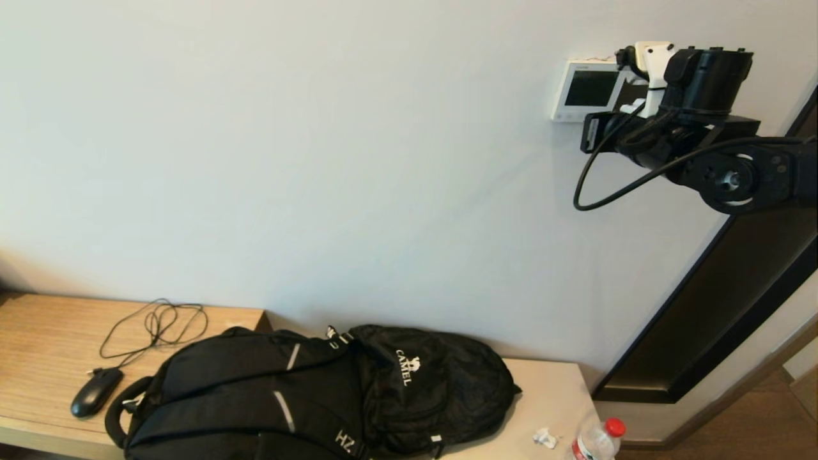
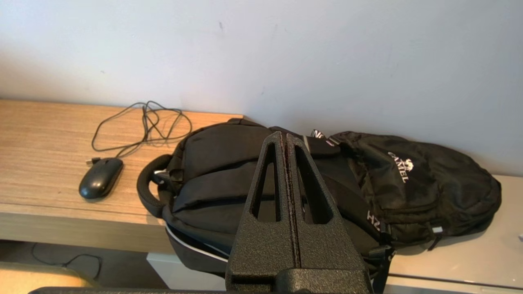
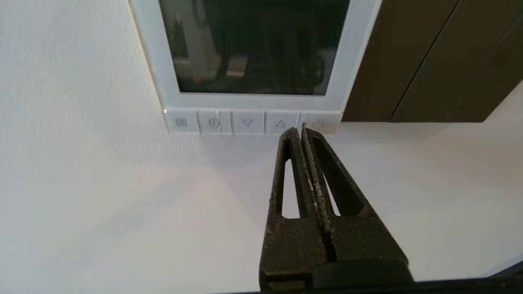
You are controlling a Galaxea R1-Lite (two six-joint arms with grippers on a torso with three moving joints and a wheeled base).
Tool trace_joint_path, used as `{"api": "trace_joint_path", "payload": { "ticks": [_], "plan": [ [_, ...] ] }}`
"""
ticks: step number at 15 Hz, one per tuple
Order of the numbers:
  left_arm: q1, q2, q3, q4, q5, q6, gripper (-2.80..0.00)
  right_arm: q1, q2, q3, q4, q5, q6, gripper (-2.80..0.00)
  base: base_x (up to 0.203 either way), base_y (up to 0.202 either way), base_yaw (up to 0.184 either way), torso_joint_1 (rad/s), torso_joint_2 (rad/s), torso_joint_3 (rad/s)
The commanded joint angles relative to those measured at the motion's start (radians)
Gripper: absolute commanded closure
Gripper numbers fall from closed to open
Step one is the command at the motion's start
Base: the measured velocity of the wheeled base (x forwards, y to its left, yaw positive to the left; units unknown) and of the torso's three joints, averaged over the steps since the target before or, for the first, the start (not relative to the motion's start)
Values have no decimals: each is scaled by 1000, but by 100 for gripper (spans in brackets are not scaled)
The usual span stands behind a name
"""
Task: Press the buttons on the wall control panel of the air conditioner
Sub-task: Turn on the central air conditioner
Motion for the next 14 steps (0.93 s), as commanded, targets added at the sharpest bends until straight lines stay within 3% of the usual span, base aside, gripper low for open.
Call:
{"api": "trace_joint_path", "payload": {
  "ticks": [1,14],
  "plan": [
    [-1,-1,0,0,0,-2,0,1,1,-9,-2,-2,-3,0,0,0,0,0,0,0],
    [-1,-1,0,0,0,-2,0,-12,15,1,-6,-1,-3,0,0,0,0,0,0,0]
  ]
}}
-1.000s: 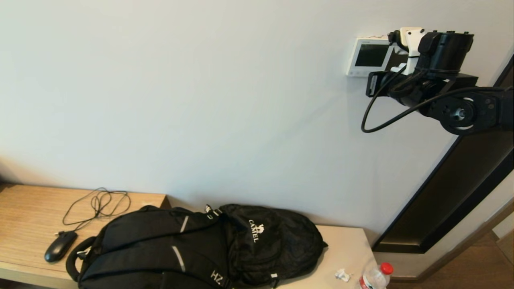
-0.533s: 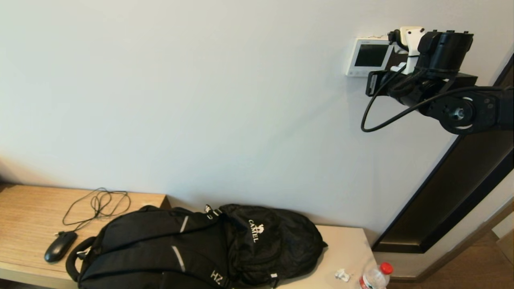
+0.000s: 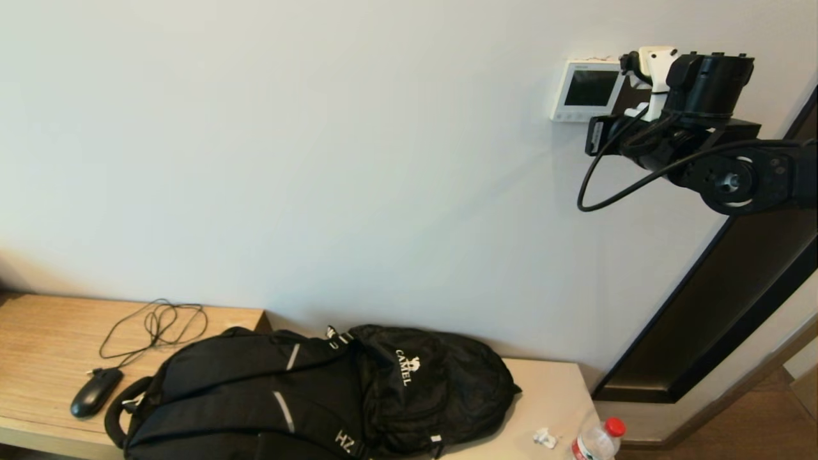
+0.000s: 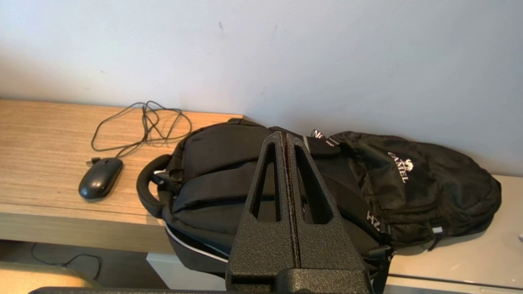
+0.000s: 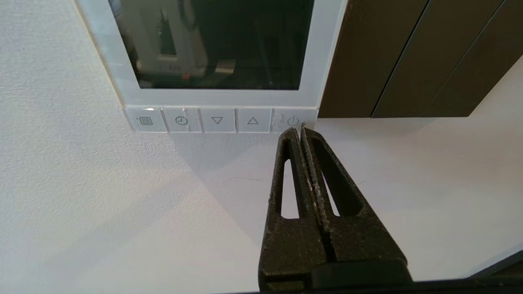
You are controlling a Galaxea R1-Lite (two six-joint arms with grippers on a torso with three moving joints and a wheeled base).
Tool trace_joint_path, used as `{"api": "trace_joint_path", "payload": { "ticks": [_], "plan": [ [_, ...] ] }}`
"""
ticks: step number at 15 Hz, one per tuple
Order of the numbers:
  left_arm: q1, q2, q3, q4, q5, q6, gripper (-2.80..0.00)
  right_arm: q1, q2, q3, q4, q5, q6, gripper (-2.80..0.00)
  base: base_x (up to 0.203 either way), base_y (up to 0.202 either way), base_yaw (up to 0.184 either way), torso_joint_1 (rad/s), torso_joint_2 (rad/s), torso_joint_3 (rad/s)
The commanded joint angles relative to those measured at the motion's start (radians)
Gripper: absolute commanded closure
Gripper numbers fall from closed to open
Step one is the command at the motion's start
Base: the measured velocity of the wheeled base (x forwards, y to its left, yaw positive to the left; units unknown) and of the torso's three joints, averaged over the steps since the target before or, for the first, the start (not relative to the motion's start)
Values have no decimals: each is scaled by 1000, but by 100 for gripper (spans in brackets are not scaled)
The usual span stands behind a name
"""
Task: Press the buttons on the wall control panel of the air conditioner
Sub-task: Turn on the central air conditioner
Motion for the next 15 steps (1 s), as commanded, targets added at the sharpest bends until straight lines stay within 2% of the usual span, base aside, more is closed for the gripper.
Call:
{"api": "trace_joint_path", "payload": {
  "ticks": [1,9,15],
  "plan": [
    [0,-2,-2,0,0,0,0,-1,10,-3,-4,-1,-1,0,0,0,0,0,0,0],
    [0,-2,0,0,0,0,0,-4,28,-34,-2,0,-2,0,0,0,0,0,0,0],
    [1,-2,-3,0,0,1,0,38,-75,59,-5,-2,0,0,0,0,0,0,0,0]
  ]
}}
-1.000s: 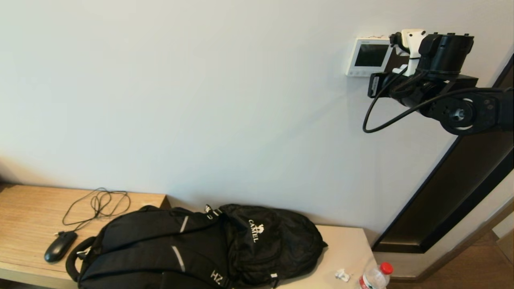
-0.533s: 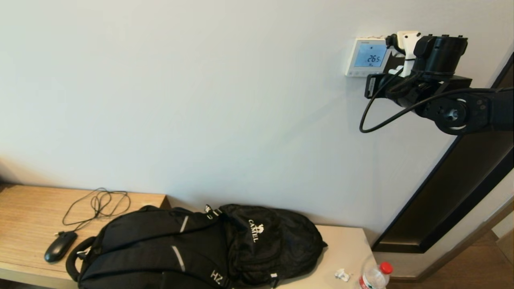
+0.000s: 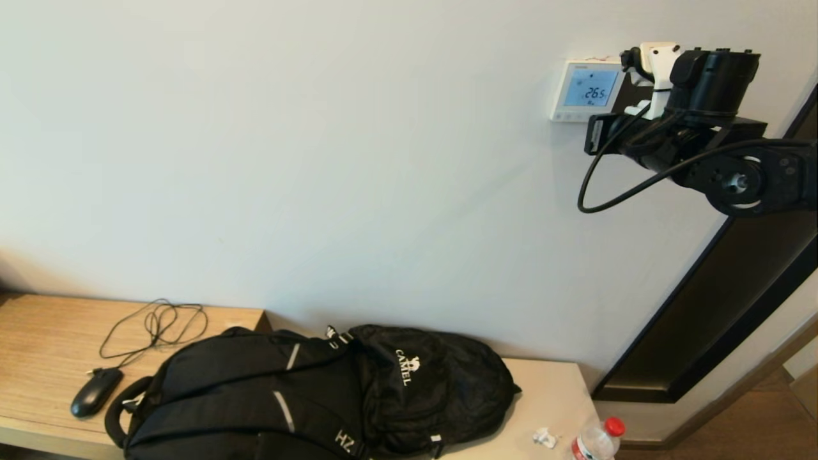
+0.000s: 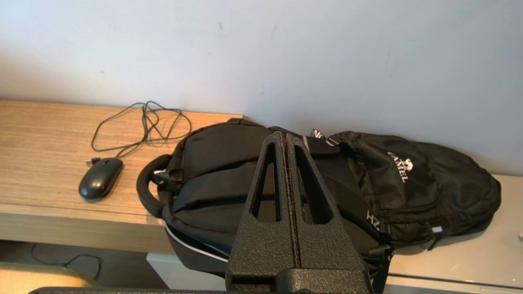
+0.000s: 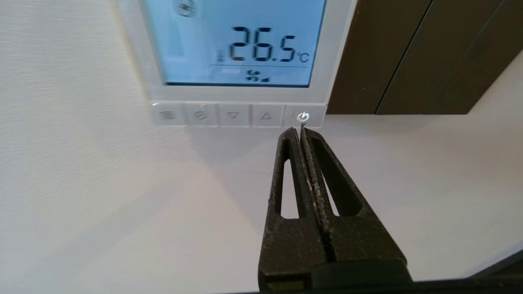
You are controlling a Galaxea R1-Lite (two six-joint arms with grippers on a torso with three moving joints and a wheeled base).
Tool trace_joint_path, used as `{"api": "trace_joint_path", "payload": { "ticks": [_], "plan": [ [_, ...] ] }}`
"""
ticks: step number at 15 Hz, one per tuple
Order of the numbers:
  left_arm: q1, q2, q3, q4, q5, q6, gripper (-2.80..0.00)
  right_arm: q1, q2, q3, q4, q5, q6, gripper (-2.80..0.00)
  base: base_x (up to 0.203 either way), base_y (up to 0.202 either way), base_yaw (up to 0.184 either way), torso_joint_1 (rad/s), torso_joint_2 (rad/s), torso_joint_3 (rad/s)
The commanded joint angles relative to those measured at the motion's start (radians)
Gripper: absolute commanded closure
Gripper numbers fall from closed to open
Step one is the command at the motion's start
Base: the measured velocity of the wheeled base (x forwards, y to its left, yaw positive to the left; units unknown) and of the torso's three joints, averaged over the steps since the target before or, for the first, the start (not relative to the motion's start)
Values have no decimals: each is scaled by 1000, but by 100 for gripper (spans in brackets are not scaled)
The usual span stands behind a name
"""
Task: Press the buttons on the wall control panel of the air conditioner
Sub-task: Turn on the central air conditioner, then press the temperature increase button
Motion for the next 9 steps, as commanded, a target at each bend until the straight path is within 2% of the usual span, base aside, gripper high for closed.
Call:
{"api": "trace_joint_path", "payload": {
  "ticks": [1,9],
  "plan": [
    [1,-2,2,0,0,0,0,18,-52,42,-2,-2,0,0,0,0,0,0,0,0],
    [0,-2,-1,0,0,0,0,48,11,-9,1,-5,-1,0,0,0,0,0,0,0]
  ]
}}
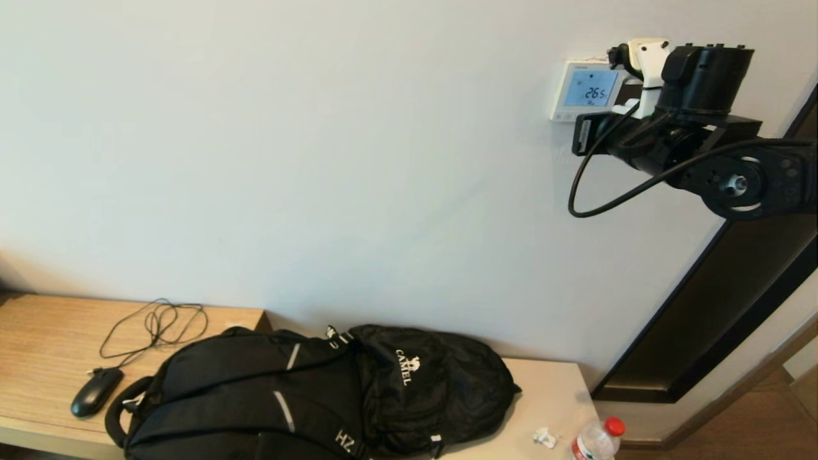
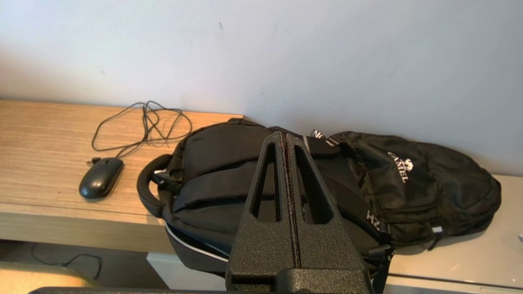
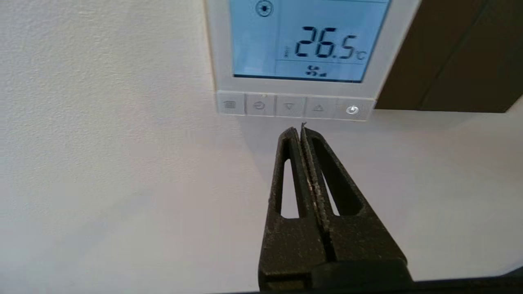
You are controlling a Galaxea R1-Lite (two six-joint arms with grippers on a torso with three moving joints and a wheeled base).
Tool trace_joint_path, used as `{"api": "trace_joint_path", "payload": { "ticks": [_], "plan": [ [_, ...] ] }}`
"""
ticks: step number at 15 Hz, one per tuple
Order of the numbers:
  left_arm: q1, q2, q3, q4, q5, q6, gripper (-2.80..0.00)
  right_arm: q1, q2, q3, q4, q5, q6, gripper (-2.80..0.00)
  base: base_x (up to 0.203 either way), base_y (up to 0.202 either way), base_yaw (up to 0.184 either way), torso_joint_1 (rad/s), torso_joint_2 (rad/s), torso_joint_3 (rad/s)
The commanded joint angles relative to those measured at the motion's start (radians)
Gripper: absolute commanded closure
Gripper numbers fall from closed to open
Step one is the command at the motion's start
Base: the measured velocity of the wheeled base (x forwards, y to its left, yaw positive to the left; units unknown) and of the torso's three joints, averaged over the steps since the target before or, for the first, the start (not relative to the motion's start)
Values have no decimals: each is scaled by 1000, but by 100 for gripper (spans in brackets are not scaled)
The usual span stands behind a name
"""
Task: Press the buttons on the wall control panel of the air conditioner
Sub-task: Press the temperature increase button
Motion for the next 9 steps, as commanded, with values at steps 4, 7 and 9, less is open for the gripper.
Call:
{"api": "trace_joint_path", "payload": {
  "ticks": [4,7,9],
  "plan": [
    [1,-1,1,0,0,-1,0,7,46,-51,-1,-2,-2,0,0,0,0,0,0,0],
    [-1,-1,1,0,0,-1,0,6,49,-53,-1,-2,-3,0,0,0,0,0,0,0],
    [1,-1,1,0,0,-1,0,5,58,-55,-4,-2,-3,0,0,0,0,0,0,0]
  ]
}}
